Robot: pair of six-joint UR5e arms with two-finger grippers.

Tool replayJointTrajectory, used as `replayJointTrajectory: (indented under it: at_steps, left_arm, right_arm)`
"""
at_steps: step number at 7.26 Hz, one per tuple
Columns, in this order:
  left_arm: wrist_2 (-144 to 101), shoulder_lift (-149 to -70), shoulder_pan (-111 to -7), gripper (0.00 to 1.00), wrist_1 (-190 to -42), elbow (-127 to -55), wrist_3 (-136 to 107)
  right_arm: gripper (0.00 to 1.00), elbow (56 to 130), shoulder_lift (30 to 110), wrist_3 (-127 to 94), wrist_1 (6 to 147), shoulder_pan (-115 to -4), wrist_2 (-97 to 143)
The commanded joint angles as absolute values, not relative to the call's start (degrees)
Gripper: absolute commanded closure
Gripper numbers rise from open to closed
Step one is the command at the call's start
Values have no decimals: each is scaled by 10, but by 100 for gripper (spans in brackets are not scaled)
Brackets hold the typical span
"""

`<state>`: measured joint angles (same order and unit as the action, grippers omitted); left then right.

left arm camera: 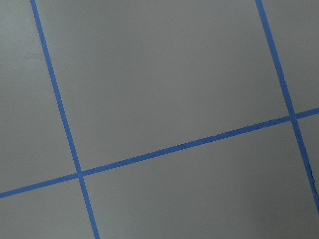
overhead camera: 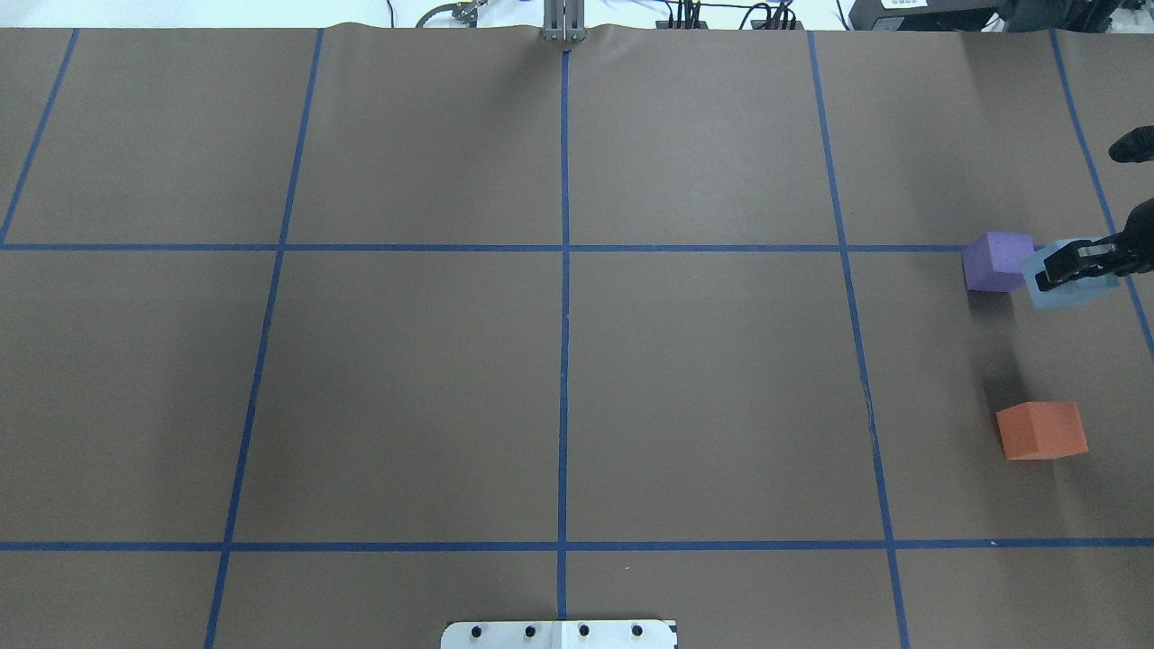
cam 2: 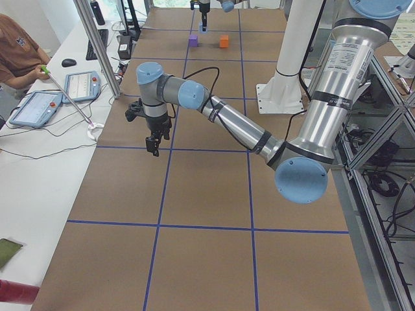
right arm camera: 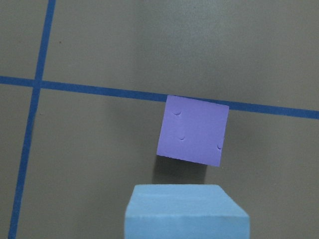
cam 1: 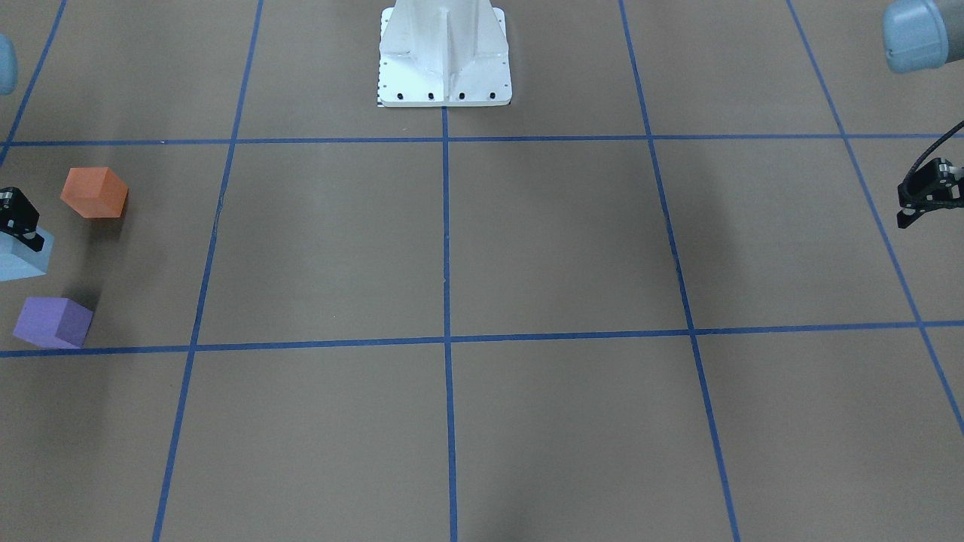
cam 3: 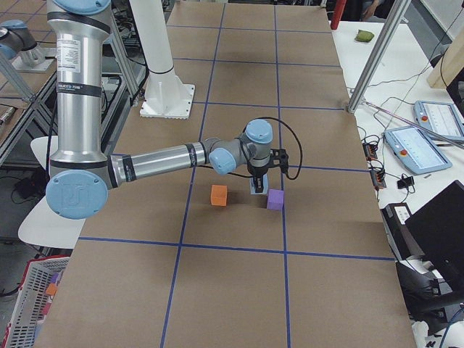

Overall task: Place blue block between orange and purple blocks
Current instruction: 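Carry the light blue cube with the right gripper toward the purple cube, then lower the light blue cube between the purple and orange cubes, open right gripper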

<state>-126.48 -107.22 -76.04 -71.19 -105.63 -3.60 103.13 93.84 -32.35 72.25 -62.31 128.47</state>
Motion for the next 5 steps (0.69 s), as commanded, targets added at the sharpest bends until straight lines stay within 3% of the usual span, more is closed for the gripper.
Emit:
replayJointTrajectory:
  at_steps: [1, 5]
  left_arm:
    - [-1265, -1072, -760, 0, -712, -1053, -36]
    - [-1265, -1071, -760, 0, -722, -1046, -36]
  right_arm:
    - [100, 1010, 940, -331, 722, -594, 1280]
    - [100, 962, 915, -331, 722, -573, 1276]
